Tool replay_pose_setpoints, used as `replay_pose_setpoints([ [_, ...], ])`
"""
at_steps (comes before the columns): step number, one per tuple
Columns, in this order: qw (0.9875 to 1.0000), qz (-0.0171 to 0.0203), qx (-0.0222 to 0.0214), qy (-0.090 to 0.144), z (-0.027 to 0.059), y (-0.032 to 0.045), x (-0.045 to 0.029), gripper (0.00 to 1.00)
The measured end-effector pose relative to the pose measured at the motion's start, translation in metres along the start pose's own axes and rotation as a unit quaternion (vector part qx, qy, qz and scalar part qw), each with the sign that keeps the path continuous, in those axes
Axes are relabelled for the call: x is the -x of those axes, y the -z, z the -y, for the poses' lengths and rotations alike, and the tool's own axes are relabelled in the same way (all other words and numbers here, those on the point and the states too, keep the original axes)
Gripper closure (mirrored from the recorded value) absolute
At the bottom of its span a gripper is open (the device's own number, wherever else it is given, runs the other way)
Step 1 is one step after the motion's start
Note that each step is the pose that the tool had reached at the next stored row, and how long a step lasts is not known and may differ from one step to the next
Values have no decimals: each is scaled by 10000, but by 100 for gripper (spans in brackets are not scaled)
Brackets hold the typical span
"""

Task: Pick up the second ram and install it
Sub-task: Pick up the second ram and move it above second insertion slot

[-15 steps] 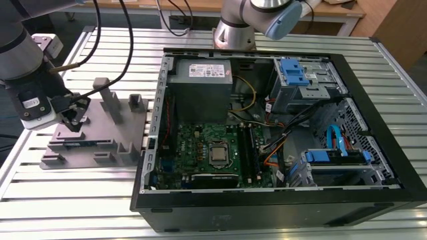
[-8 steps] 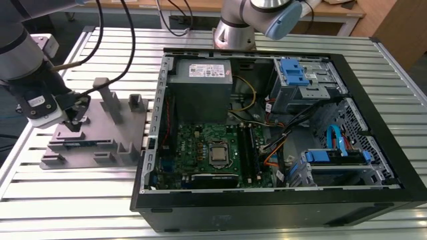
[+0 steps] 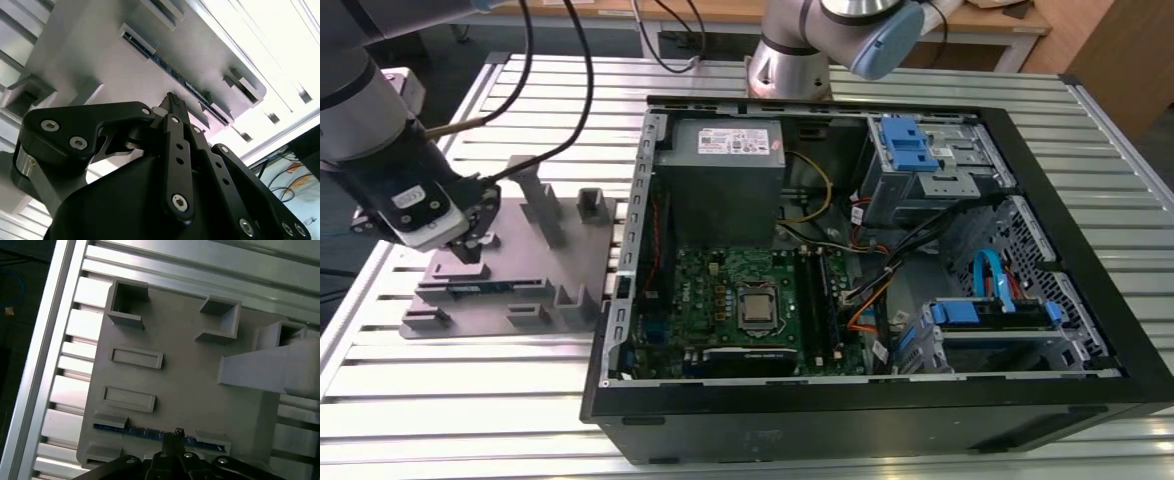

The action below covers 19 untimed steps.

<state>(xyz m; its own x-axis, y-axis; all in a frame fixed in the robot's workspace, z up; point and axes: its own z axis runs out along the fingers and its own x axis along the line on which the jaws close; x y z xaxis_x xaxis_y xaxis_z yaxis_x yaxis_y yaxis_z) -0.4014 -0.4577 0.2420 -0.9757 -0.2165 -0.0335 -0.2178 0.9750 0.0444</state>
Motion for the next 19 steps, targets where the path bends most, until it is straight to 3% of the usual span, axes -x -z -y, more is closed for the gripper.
replay_pose_setpoints([
  [5,9990,-20,16,457,0,-4,0,89],
  [9,9966,-37,27,823,0,-6,0,89],
  [15,9908,-60,45,1351,1,-9,0,89],
  [19,9853,-76,57,1708,0,-11,0,89],
])
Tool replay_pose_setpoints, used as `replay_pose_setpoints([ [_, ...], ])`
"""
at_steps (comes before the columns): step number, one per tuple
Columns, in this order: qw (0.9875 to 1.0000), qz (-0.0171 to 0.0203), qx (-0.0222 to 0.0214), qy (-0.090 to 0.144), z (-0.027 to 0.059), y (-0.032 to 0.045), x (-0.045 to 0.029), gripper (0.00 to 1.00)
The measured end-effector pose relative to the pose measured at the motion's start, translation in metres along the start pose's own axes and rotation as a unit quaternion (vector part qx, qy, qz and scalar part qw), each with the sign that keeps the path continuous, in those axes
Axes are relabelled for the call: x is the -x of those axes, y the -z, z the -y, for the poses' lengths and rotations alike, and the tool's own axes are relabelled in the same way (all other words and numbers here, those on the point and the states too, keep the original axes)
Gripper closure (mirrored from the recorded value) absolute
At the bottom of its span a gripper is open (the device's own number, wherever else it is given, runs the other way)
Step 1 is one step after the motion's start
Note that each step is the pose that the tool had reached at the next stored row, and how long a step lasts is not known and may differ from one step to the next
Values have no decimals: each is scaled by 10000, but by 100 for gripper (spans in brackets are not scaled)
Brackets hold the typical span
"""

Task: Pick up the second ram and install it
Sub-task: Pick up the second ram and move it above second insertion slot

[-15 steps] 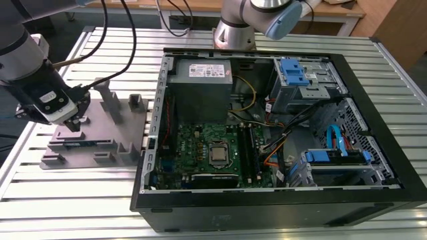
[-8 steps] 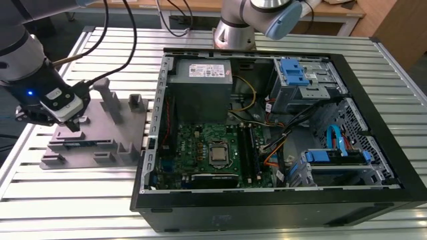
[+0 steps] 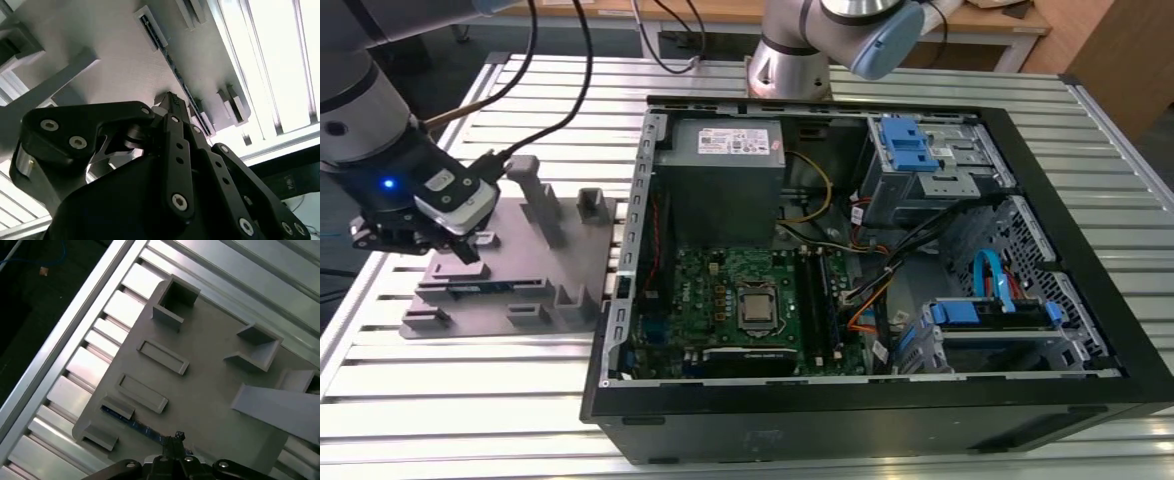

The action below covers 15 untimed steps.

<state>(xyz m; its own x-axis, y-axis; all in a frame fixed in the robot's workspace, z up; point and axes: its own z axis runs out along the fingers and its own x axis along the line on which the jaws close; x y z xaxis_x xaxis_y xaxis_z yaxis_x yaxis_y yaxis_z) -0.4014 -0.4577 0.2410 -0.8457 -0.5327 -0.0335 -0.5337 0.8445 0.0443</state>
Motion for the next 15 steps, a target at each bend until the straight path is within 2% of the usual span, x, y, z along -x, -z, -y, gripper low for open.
replay_pose_setpoints([
  [4,9993,-16,12,362,0,-2,0,89],
  [7,9979,-28,21,639,0,-4,0,89],
  [10,9959,-44,25,905,0,-6,0,89],
  [15,9913,-78,18,1315,1,-7,0,89],
])
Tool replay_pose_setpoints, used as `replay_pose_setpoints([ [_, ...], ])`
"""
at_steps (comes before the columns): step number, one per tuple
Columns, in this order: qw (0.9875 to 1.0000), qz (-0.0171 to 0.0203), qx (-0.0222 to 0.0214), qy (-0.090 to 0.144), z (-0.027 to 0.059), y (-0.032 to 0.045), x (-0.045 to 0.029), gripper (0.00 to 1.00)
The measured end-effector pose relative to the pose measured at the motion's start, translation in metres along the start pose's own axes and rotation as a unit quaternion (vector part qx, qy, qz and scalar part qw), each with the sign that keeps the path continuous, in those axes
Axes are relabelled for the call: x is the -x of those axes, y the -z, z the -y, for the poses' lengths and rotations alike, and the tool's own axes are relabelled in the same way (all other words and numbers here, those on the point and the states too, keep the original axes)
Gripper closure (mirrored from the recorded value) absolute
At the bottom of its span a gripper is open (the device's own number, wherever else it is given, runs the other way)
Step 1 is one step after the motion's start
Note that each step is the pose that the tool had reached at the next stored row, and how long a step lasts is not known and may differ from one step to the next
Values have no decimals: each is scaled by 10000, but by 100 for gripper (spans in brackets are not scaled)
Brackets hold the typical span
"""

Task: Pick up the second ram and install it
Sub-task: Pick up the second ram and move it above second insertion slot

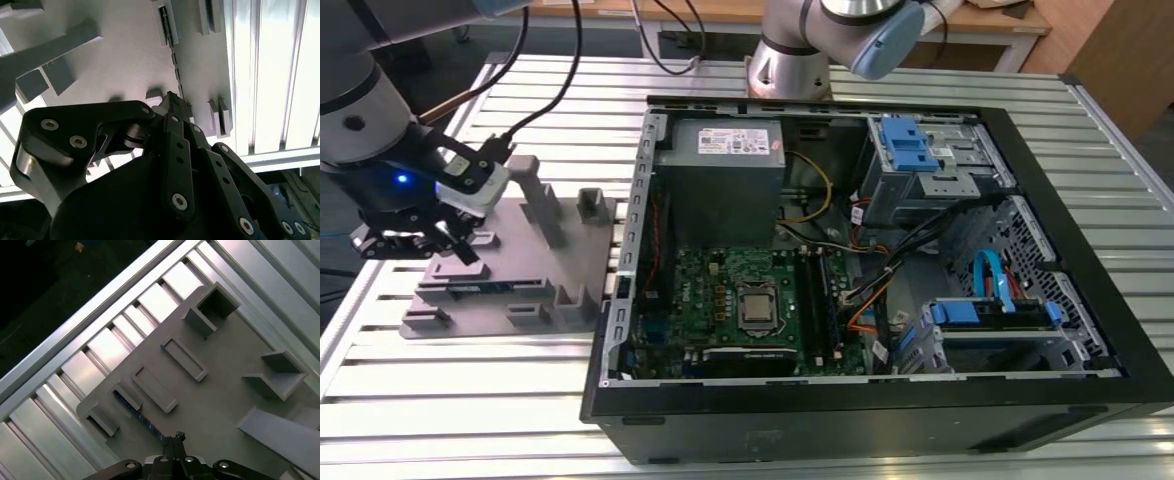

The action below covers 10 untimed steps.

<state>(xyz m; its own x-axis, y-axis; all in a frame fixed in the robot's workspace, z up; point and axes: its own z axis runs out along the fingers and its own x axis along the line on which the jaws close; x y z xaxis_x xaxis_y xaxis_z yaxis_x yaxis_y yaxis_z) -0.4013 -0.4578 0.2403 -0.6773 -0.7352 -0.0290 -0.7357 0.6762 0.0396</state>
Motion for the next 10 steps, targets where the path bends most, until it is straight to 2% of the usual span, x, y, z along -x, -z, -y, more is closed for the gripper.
replay_pose_setpoints([
  [5,9994,-40,-14,338,-1,0,0,89],
  [10,9978,-69,-21,652,-1,0,0,89],
])
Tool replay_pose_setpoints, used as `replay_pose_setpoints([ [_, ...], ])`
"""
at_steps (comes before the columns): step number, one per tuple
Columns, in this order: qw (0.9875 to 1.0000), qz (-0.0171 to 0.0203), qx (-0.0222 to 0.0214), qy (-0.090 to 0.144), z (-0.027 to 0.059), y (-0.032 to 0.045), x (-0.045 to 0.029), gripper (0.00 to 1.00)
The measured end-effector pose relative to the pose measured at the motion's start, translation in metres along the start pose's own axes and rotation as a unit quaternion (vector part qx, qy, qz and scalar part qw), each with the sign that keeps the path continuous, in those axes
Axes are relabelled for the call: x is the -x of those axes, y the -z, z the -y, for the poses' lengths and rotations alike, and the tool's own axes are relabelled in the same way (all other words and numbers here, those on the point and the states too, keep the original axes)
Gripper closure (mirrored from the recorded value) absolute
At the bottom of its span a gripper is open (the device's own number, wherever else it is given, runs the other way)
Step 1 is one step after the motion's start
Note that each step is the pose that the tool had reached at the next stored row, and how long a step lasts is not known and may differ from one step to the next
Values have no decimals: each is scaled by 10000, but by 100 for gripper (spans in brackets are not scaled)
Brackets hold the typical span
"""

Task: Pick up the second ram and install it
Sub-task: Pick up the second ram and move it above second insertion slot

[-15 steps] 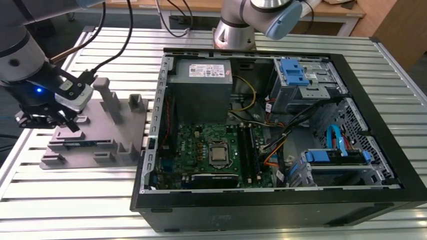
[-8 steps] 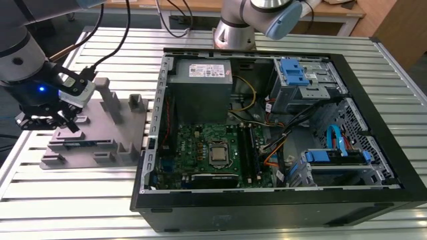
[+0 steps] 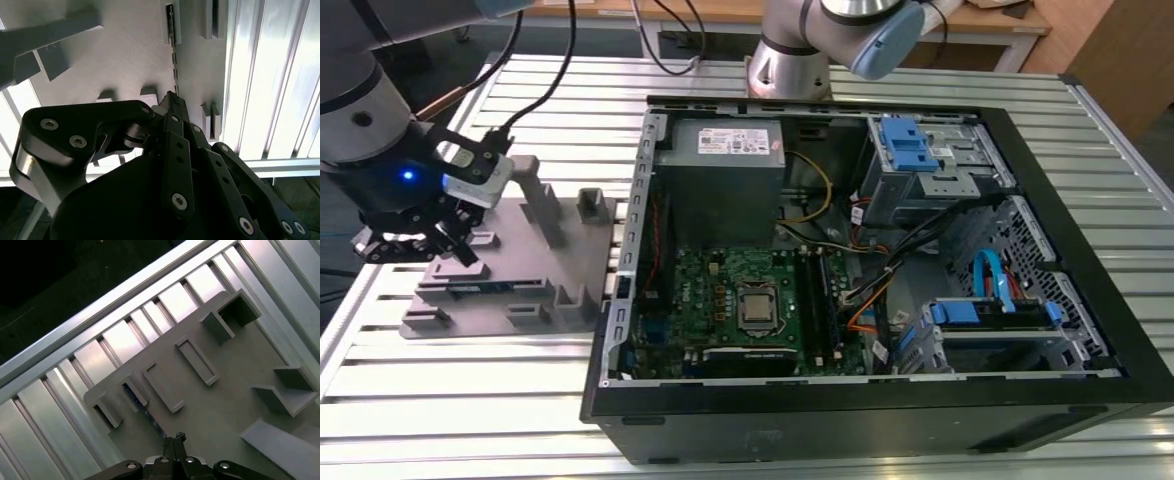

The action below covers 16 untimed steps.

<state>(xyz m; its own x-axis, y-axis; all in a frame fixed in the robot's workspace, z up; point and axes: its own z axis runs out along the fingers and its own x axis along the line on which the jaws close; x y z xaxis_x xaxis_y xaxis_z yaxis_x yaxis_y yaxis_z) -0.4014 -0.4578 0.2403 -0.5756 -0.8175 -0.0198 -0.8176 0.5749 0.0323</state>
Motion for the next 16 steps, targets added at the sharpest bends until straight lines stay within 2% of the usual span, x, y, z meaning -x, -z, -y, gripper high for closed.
replay_pose_setpoints([
  [4,9997,-22,-6,224,0,-1,0,89],
  [8,9990,-45,-12,454,0,-1,0,89],
  [16,9959,-86,-23,900,0,-3,0,89],
])
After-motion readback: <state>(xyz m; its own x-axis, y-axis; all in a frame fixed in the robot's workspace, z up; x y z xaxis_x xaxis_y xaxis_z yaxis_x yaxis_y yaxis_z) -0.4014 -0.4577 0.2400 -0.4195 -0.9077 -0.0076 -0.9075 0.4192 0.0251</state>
